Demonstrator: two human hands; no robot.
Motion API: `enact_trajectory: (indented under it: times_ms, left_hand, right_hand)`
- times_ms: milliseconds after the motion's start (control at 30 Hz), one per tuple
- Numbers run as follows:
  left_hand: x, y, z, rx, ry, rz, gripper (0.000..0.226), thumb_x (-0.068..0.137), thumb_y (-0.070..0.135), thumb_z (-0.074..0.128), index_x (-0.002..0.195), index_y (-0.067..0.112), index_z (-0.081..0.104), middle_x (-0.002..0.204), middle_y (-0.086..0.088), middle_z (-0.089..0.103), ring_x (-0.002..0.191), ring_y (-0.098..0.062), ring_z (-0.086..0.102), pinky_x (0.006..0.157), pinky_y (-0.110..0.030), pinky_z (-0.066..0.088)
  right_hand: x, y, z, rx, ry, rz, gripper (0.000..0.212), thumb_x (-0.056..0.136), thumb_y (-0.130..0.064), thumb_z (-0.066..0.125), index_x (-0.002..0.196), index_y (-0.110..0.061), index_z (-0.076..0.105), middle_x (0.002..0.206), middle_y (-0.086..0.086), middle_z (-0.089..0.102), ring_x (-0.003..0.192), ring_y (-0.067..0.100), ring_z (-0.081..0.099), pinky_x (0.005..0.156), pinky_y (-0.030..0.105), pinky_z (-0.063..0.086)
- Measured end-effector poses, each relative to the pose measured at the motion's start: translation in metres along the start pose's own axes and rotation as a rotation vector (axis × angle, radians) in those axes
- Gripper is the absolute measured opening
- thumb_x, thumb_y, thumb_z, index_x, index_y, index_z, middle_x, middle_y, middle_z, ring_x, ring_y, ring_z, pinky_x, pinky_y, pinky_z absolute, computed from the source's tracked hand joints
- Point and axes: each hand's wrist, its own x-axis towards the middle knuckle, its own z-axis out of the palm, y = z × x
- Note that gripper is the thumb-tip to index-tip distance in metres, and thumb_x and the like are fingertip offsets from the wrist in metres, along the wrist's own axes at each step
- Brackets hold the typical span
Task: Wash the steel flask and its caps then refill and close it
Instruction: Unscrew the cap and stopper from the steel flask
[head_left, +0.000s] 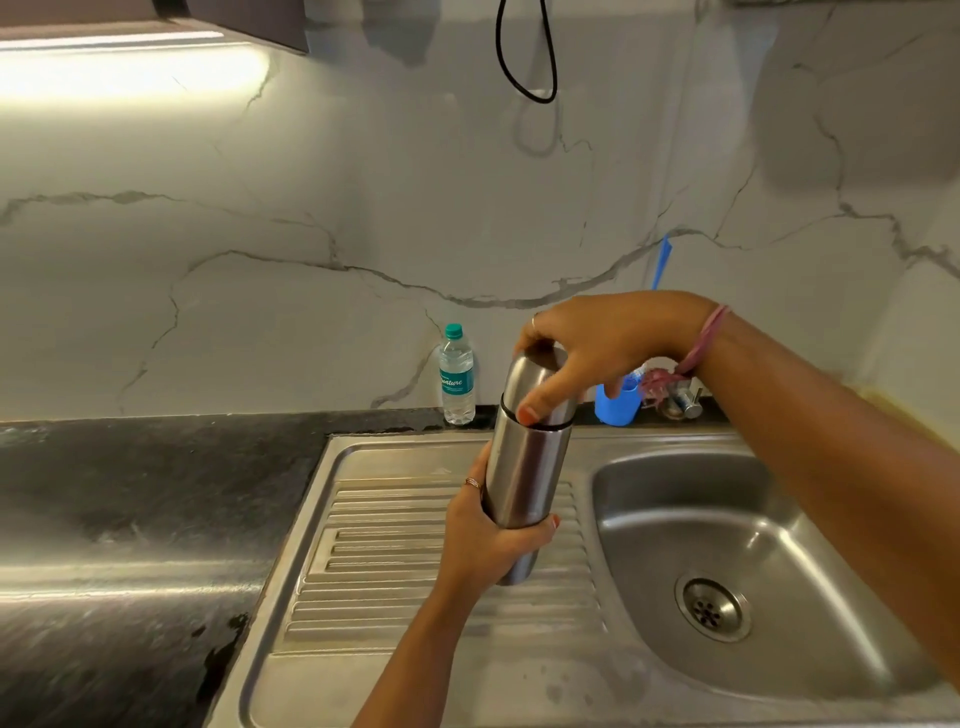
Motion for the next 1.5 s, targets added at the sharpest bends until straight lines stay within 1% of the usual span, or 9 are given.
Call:
enact_trajectory:
  times_ms: [133, 300, 467, 567, 733, 800, 1100, 1367, 1500]
  left_hand:
    - [0.000, -0.003, -0.003, 0.011, 0.003, 0.008, 0.081, 0.063, 0.014, 0.093, 0.123, 0.041, 0.046, 0.107, 0.020, 0.063, 0.099, 0.005, 0.061, 0.075, -0.009, 0.050]
    - [-0.002, -0.005, -0.003, 0.008, 0.006, 0.000, 0.086, 0.062, 0.014, 0.093, 0.130, 0.036, 0.045, 0.110, 0.018, 0.062, 0.100, 0.006, 0.061, 0.076, -0.008, 0.050]
    - [-0.002, -0.009, -0.002, 0.012, 0.023, -0.005, 0.084, 0.062, 0.012, 0.093, 0.123, 0.043, 0.045, 0.108, 0.021, 0.062, 0.099, 0.006, 0.061, 0.076, -0.010, 0.050]
    - [-0.002, -0.012, -0.001, 0.001, 0.030, -0.017, 0.084, 0.060, 0.013, 0.094, 0.122, 0.043, 0.047, 0.106, 0.021, 0.064, 0.098, 0.003, 0.062, 0.076, -0.013, 0.052]
    - [-0.002, -0.015, -0.002, 0.006, 0.022, -0.020, 0.083, 0.061, 0.011, 0.093, 0.120, 0.045, 0.046, 0.102, 0.030, 0.062, 0.098, 0.007, 0.061, 0.075, -0.009, 0.050]
    - [-0.002, -0.016, -0.001, 0.001, 0.024, -0.024, 0.083, 0.061, 0.013, 0.093, 0.121, 0.044, 0.046, 0.104, 0.026, 0.063, 0.098, 0.006, 0.061, 0.076, -0.011, 0.051]
    - [-0.002, -0.027, -0.006, 0.020, 0.005, -0.041, 0.092, 0.062, 0.013, 0.093, 0.139, 0.029, 0.044, 0.113, 0.019, 0.062, 0.100, 0.007, 0.061, 0.077, -0.007, 0.048]
    - [-0.009, -0.051, -0.014, 0.032, 0.083, -0.142, 0.091, 0.060, 0.016, 0.094, 0.136, 0.030, 0.047, 0.113, 0.013, 0.064, 0.096, 0.005, 0.061, 0.077, -0.011, 0.052]
    - [-0.011, -0.059, -0.018, 0.039, 0.109, -0.174, 0.090, 0.060, 0.015, 0.094, 0.134, 0.031, 0.047, 0.113, 0.014, 0.063, 0.096, 0.007, 0.061, 0.075, -0.010, 0.051]
  right_hand:
    - [0.001, 0.003, -0.003, 0.057, -0.078, -0.071, 0.075, 0.077, -0.030, 0.077, 0.140, -0.027, 0.037, 0.132, -0.005, 0.045, 0.109, 0.014, 0.055, 0.087, 0.031, 0.056]
    - [0.008, 0.002, 0.005, -0.054, -0.022, 0.027, 0.059, 0.079, -0.043, 0.071, 0.125, -0.012, 0.050, 0.113, 0.008, 0.059, 0.077, 0.011, 0.058, 0.053, 0.008, 0.049]
    - [0.007, 0.009, 0.002, 0.086, -0.123, -0.031, 0.088, 0.074, -0.035, 0.078, 0.146, -0.028, 0.029, 0.128, -0.011, 0.043, 0.104, 0.008, 0.053, 0.075, 0.016, 0.052]
    - [0.009, 0.005, 0.008, 0.092, -0.108, 0.059, 0.083, 0.068, -0.054, 0.071, 0.136, -0.019, 0.041, 0.119, 0.002, 0.057, 0.088, 0.019, 0.067, 0.067, 0.026, 0.059]
    - [0.011, 0.013, 0.007, 0.078, -0.124, -0.058, 0.085, 0.075, -0.030, 0.079, 0.144, -0.031, 0.030, 0.130, -0.008, 0.043, 0.109, 0.015, 0.054, 0.091, 0.030, 0.052]
    - [0.011, 0.011, 0.010, 0.153, -0.121, 0.018, 0.090, 0.076, -0.036, 0.077, 0.147, -0.029, 0.024, 0.127, -0.007, 0.042, 0.098, 0.015, 0.058, 0.083, 0.034, 0.058]
    - [0.013, 0.037, 0.020, 0.399, 0.024, -0.065, 0.058, 0.077, -0.025, 0.077, 0.129, -0.025, 0.051, 0.119, 0.001, 0.055, 0.091, 0.018, 0.067, 0.074, 0.028, 0.059]
    - [0.019, 0.076, 0.058, 0.735, 0.289, 0.029, 0.059, 0.074, -0.020, 0.079, 0.128, -0.025, 0.055, 0.120, 0.004, 0.055, 0.093, 0.018, 0.068, 0.072, 0.025, 0.058]
    - [0.042, 0.103, 0.106, 0.591, 0.345, 0.218, 0.074, 0.069, -0.029, 0.084, 0.132, -0.020, 0.046, 0.124, -0.002, 0.053, 0.106, 0.015, 0.058, 0.084, 0.024, 0.053]
